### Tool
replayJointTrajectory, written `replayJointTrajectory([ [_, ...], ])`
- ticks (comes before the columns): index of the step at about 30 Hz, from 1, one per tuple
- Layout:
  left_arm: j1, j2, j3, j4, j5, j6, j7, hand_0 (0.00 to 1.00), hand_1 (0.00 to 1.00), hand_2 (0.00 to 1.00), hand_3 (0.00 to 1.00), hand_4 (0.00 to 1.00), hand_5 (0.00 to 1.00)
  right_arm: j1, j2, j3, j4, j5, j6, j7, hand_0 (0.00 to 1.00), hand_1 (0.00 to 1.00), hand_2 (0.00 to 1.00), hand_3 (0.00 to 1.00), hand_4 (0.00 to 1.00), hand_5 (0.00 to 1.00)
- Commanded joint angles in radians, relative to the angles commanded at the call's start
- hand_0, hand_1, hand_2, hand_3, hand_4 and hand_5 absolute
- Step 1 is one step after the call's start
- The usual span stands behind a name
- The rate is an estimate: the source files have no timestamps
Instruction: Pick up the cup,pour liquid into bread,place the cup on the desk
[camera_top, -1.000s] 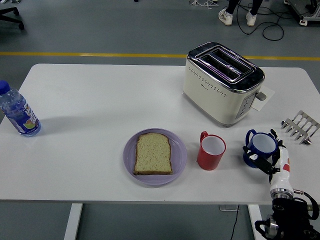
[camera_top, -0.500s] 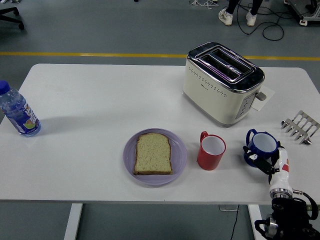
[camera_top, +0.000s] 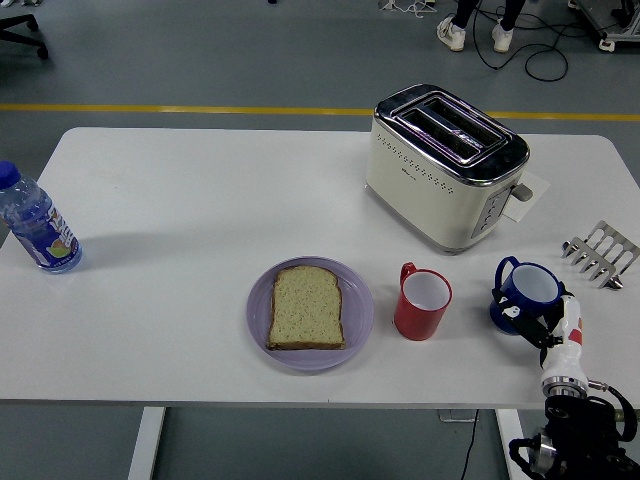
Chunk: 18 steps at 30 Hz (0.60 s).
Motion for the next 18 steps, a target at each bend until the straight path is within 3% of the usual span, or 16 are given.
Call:
replayJointTrajectory([
  [2,0.000,0.000,-0.001,0.000,0.001,0.000,0.000,0.633,0.641,0.652,0.503,0.240,0.865,0.000,0.000,0.000,0.000,0.009,-0.001,0.008,0.540,0.504,0.579,0.577,0.813,0.074],
  [7,0.000,0.000,-0.001,0.000,0.001,0.000,0.000,0.633,0.641,0.652,0.503,0.240,0.865,-0.003,0.001,0.010,0.005,0.037,-0.004,0.033,0.540,0.504,0.579,0.577,0.813,0.074],
  [8,0.000,0.000,-0.001,0.000,0.001,0.000,0.000,0.632,0.641,0.652,0.503,0.239,0.865,-0.004,0.001,0.012,0.006,0.040,-0.004,0.035,0.477,0.472,0.561,0.554,0.746,0.051],
  [11,0.002,-0.001,-0.001,0.000,0.001,0.000,0.000,0.632,0.641,0.652,0.503,0.239,0.865,-0.009,0.001,0.024,0.013,0.050,-0.005,0.040,0.477,0.472,0.561,0.554,0.746,0.051],
  [13,0.003,-0.001,0.000,0.000,0.001,0.000,0.000,0.632,0.641,0.652,0.503,0.239,0.865,-0.015,-0.001,0.037,0.025,0.042,-0.009,0.039,0.477,0.472,0.561,0.554,0.746,0.051],
  [14,0.005,-0.001,0.001,0.000,0.001,0.000,0.000,0.633,0.641,0.651,0.503,0.239,0.865,-0.019,-0.002,0.047,0.034,0.031,-0.009,0.032,0.403,0.439,0.561,0.545,0.688,0.002],
  [18,0.008,-0.001,0.002,0.001,0.001,0.000,0.000,0.633,0.641,0.651,0.503,0.239,0.865,-0.036,-0.009,0.080,0.073,-0.006,-0.008,0.005,0.403,0.439,0.561,0.545,0.688,0.002],
])
